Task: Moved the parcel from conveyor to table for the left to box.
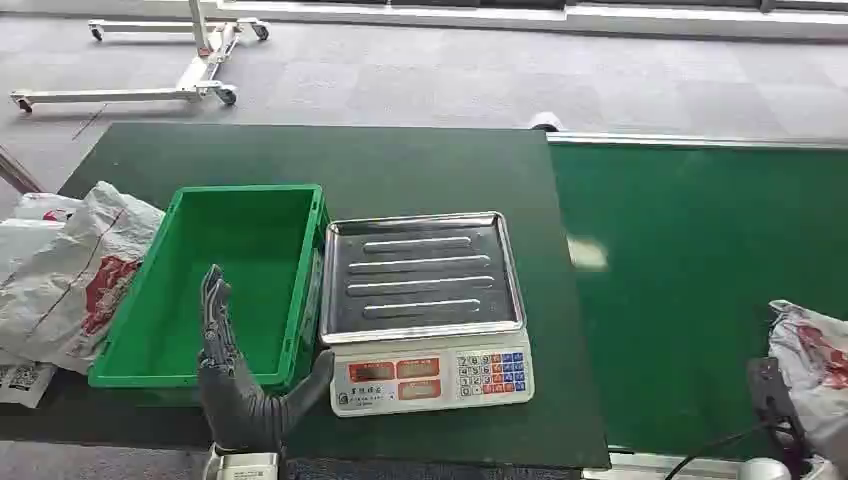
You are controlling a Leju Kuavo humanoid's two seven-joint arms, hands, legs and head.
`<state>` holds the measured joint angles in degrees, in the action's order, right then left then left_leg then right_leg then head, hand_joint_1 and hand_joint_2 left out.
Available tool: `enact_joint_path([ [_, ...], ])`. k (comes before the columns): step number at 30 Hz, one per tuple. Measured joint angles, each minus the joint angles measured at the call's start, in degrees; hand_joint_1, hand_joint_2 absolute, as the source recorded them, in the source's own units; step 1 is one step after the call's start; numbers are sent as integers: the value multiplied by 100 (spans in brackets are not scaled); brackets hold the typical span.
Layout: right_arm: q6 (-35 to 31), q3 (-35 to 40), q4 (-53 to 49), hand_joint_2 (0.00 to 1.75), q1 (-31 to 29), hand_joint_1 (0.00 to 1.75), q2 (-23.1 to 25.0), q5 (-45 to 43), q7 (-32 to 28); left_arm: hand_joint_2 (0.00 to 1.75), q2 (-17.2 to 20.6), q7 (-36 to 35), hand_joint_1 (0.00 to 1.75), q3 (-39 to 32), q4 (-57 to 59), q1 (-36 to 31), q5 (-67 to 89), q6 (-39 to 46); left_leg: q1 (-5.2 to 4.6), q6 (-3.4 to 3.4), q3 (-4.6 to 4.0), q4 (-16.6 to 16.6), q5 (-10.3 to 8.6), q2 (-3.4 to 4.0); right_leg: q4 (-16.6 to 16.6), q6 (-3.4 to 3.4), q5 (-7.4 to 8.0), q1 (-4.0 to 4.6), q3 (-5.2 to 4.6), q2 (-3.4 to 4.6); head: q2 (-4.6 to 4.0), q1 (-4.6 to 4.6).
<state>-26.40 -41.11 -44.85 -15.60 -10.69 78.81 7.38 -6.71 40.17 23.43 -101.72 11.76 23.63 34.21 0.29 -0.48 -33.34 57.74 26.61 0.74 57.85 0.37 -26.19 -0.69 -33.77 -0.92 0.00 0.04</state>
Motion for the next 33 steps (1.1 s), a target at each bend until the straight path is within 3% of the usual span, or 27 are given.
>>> enact_joint_path([
  [4, 867, 2, 24, 175, 21, 0, -9, 184, 59, 175, 17, 0, 0, 0, 48, -50, -33, 15, 0, 0, 0, 0, 0, 0, 0, 0, 0, 1, 2, 0, 0, 0],
  [8, 931, 7, 26, 175, 12, 0, -11, 210, 59, 175, 20, 0, 0, 0, 57, -69, -33, 15, 0, 0, 1, 0, 0, 0, 0, 0, 0, 3, 4, 0, 0, -2],
  [9, 945, 9, 28, 175, 11, 175, -11, 217, 61, 175, 20, 0, 0, 0, 59, -72, -35, 15, 0, 0, 1, 0, 0, 0, 0, 0, 0, 3, 4, 0, 0, 0],
  [10, 1156, 79, 52, 175, -40, 175, -24, 298, 81, 175, 28, 0, 0, -9, 83, -118, -42, 13, 1, 2, 6, 1, 1, 1, -1, 3, 1, 1, 12, 1, 0, 0],
  [20, 1027, 221, 50, 175, -119, 175, -63, 322, 114, 175, 28, 0, 0, -122, 74, -109, -18, 26, 0, 4, 6, 7, 0, 1, -1, 8, 5, 5, 19, 2, 0, 0],
  [25, 448, 310, 22, 175, -108, 175, -52, 289, 48, 175, 28, 2, 0, -149, 50, -51, -2, 142, 1, 5, 1, 7, -1, -1, -1, 8, 5, 4, 19, 0, 0, 2],
  [28, -1109, 317, -843, 175, 83, 175, 239, 108, -491, 175, 28, 2, 0, -151, -7, 29, 2, 199, 0, 6, -32, 5, -2, -4, 0, 12, 0, 3, 17, -6, 0, 0],
  [31, -1360, 56, -2229, 175, 78, 175, 764, -63, -1684, 175, 22, 2, 0, -151, -11, 33, 2, 199, 0, 1, -38, 4, 2, 3, 0, 10, -2, 4, 8, 1, 0, -2],
  [32, -1378, -84, -2712, 175, 26, 175, 982, -105, -2042, 175, 9, 2, 0, -151, -11, 29, 2, 203, 0, 1, 10, 4, 1, 3, 0, 9, -2, 8, 6, 5, 0, -2],
  [33, -1380, -182, -3026, 175, -30, 175, 1122, -115, -2256, 175, -4, 2, 0, -151, -11, 29, 4, 203, 1, 1, 2, 4, -7, 1, 0, 9, -1, 11, 8, 1, 0, -2],
])
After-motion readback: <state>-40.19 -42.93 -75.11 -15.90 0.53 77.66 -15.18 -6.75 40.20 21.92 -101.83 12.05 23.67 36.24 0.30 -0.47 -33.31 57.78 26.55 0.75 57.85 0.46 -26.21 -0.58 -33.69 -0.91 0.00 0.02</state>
